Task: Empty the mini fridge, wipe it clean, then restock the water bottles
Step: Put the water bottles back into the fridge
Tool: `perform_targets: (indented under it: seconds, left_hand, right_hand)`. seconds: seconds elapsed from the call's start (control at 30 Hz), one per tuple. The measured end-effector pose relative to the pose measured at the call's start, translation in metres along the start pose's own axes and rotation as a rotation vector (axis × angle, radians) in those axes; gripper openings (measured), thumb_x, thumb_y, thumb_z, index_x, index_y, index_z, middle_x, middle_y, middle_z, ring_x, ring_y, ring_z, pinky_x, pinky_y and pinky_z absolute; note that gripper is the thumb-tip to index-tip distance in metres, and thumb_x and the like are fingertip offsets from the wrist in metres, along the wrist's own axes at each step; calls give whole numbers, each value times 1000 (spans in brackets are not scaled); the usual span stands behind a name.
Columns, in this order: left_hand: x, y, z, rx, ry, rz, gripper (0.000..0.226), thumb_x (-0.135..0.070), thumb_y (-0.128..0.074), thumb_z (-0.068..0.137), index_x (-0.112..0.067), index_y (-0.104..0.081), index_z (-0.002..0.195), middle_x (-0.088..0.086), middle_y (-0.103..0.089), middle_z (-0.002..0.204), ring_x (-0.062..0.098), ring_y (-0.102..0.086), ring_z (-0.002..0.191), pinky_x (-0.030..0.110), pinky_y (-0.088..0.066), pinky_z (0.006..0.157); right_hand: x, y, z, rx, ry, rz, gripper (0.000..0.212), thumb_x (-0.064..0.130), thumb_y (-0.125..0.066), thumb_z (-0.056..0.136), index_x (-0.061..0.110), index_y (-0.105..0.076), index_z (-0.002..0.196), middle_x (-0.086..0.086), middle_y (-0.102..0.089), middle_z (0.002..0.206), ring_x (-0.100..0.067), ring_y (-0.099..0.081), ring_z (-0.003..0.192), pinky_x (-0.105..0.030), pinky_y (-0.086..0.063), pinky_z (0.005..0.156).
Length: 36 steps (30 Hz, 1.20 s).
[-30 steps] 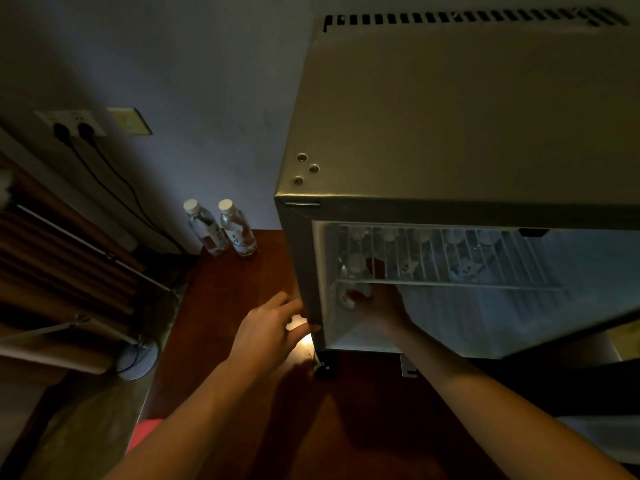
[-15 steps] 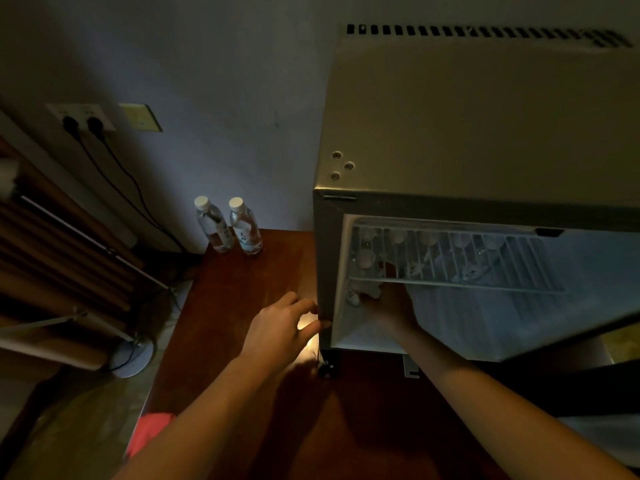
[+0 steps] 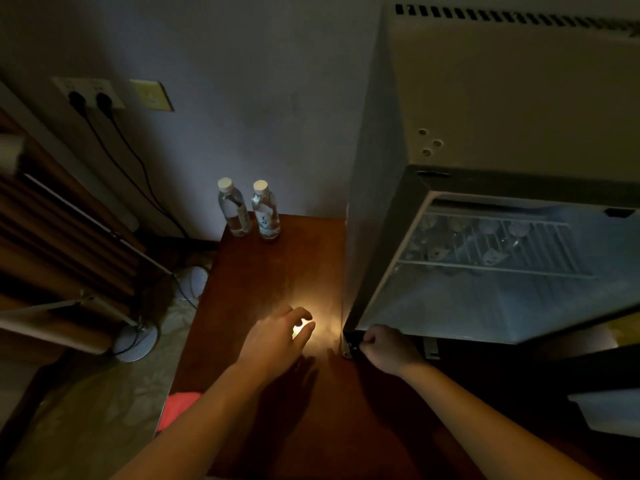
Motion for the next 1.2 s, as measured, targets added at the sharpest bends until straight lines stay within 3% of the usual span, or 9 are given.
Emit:
perform_targets:
  seconds: [0.1, 0.2, 0.37, 0.57, 0.73, 0.83, 1.03, 1.1, 1.2]
  left_hand:
    - [21, 14, -6, -16, 5, -31, 29, -50, -47, 100, -34, -63, 119, -14, -63, 110, 3, -64, 89, 29, -52, 82]
    - [42, 34, -7, -46, 9, -66, 25, -48, -50, 99, -35, -64, 115, -16, -60, 102, 2, -61, 84, 27, -50, 78]
    - [75, 74, 5, -134, 7, -86, 21, -45, -54, 97, -35, -66, 111, -18, -53, 91, 0, -56, 78, 27, -44, 74]
    - [103, 109, 27, -186, 4, -97, 22, -39, -53, 97, -33, -63, 116, -13, -59, 100, 8, -61, 89, 33, -50, 83]
    - [134, 126, 52, -176, 28, -130, 27, -39, -51, 99, -32, -60, 124, -9, -60, 110, 9, -60, 97, 33, -52, 87]
    - [149, 132, 66, -180, 35, -144, 27, -38, -52, 99, -32, -59, 124, -9, -60, 111, 8, -60, 97, 33, -53, 88]
    - [173, 130, 89, -180, 43, -182, 25, -34, -53, 99, -28, -62, 122, -8, -62, 110, 3, -59, 89, 24, -49, 83]
    - [179, 124, 94, -161, 48, -207, 25, -33, -54, 99, -28, -62, 122, -8, -62, 108, 1, -58, 88, 24, -50, 81]
    - [185, 119, 100, -149, 51, -227, 24, -31, -55, 98, -28, -63, 121, -12, -59, 104, 0, -57, 84, 12, -42, 72]
  right_hand:
    - [32, -18, 3, 36, 18, 118, 20, 33, -57, 92, 21, -67, 103, 1, -64, 104, -17, -61, 96, -34, -51, 87]
    - [80, -23, 2, 36, 97, 208, 20, 36, -59, 92, 27, -67, 108, 6, -64, 106, -11, -60, 94, -28, -51, 82]
    - [164, 0, 10, -46, 219, 282, 18, 37, -58, 91, 35, -68, 106, 13, -65, 101, -8, -61, 96, -35, -54, 89]
    - [230, 45, 24, -170, 283, 302, 25, 26, -57, 96, 27, -63, 120, 7, -63, 111, -13, -60, 105, -36, -51, 94]
    - [265, 77, 55, -299, 233, 285, 33, 24, -57, 96, 26, -54, 129, 5, -57, 108, -18, -58, 106, -37, -51, 92]
    - [287, 94, 77, -334, 219, 253, 37, 22, -57, 96, 25, -50, 132, -1, -58, 116, -21, -57, 110, -38, -50, 93]
    - [317, 113, 127, -338, 189, 92, 62, 24, -57, 95, 23, -30, 151, -12, -39, 149, -35, -41, 135, -45, -40, 106]
    - [320, 110, 142, -301, 173, 81, 67, 27, -56, 95, 25, -24, 154, -13, -33, 154, -37, -36, 138, -47, -37, 110]
    - [322, 100, 158, -268, 180, 39, 63, 23, -53, 98, 23, -24, 154, -12, -36, 154, -35, -38, 138, -45, -38, 110]
Point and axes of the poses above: each hand's wrist, its own z-axis towards the middle knuckle, its own y-axis out of the back of the hand, x = y × z, the point moved 8 cm from there along z, towards the middle knuckle
